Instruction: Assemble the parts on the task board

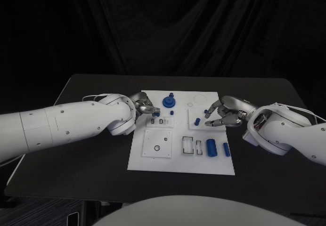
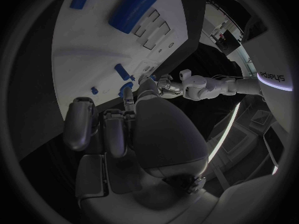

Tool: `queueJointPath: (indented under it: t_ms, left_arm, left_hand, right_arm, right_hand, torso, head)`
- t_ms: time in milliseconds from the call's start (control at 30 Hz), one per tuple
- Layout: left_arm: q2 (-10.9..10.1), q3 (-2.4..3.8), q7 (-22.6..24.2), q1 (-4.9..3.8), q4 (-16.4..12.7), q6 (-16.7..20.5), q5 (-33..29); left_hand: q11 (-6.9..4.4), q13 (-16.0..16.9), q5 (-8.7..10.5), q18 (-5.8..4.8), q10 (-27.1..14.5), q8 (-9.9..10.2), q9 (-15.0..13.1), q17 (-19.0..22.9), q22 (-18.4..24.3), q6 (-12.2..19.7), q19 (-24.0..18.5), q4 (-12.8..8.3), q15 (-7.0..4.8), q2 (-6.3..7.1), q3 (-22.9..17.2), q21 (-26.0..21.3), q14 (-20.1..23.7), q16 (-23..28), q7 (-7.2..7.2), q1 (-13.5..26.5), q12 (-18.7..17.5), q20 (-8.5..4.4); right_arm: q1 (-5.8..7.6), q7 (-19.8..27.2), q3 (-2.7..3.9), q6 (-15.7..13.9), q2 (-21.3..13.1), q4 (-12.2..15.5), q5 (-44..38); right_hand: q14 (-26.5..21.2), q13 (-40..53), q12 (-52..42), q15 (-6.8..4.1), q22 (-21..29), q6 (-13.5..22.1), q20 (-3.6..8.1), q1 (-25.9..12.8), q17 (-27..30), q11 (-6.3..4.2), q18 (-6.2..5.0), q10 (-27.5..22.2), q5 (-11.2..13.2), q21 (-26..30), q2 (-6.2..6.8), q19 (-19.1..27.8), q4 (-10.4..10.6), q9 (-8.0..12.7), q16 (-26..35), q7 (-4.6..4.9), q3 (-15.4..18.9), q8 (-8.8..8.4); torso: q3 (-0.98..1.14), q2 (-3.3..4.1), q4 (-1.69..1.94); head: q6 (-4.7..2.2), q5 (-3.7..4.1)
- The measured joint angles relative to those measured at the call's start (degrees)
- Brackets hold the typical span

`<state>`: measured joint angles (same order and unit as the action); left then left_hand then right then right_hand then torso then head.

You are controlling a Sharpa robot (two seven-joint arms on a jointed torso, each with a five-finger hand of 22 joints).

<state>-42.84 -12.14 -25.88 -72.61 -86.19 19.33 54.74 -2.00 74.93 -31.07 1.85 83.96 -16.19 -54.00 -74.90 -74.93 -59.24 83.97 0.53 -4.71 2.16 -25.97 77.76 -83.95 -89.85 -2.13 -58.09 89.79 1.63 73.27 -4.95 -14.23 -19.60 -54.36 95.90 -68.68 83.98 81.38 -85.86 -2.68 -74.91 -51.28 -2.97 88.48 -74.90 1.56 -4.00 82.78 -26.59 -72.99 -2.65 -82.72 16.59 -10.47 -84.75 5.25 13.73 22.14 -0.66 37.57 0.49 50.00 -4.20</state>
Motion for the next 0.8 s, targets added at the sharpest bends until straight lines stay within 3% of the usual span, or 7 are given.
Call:
queueJointPath:
  t_ms: [233,800]
  left_arm:
    - [0.2,-0.01,2.0,1.68,-0.5,3.9,0.0]
    - [0.6,0.00,3.6,3.66,0.0,5.6,1.3]
  left_hand:
    - [0.00,0.0,0.08,0.33,0.0,-0.2,-0.3,0.0,0.0,0.1,0.0,-0.7,0.00,-0.07,-0.7,0.0,0.0,0.0,-0.11,0.4,0.0,0.00]
    - [0.01,0.0,1.18,0.32,0.0,-0.4,-0.6,0.0,0.0,0.8,0.0,0.0,0.00,-0.69,0.0,-0.6,0.0,0.0,0.19,0.3,0.0,0.01]
  right_arm:
    - [-0.02,0.0,0.00,-0.1,-0.3,0.3,0.0]
    - [-0.07,0.0,0.00,-0.1,-0.8,0.7,0.0]
  right_hand:
    - [0.0,0.0,0.0,0.01,0.0,0.0,0.00,0.0,0.0,0.00,0.00,0.0,0.0,0.0,0.00,0.0,0.0,0.0,0.0,0.00,0.0,0.00]
    - [-0.1,0.0,0.0,-0.11,0.0,0.0,0.00,0.1,0.0,0.00,0.00,0.0,0.0,0.0,-0.04,0.0,0.0,0.1,0.0,0.00,0.0,0.00]
  torso:
    - [0.16,-0.01,-0.11]
    - [0.23,0.07,-0.10]
  head:
    - [0.00,-0.12]
    - [0.00,-0.28]
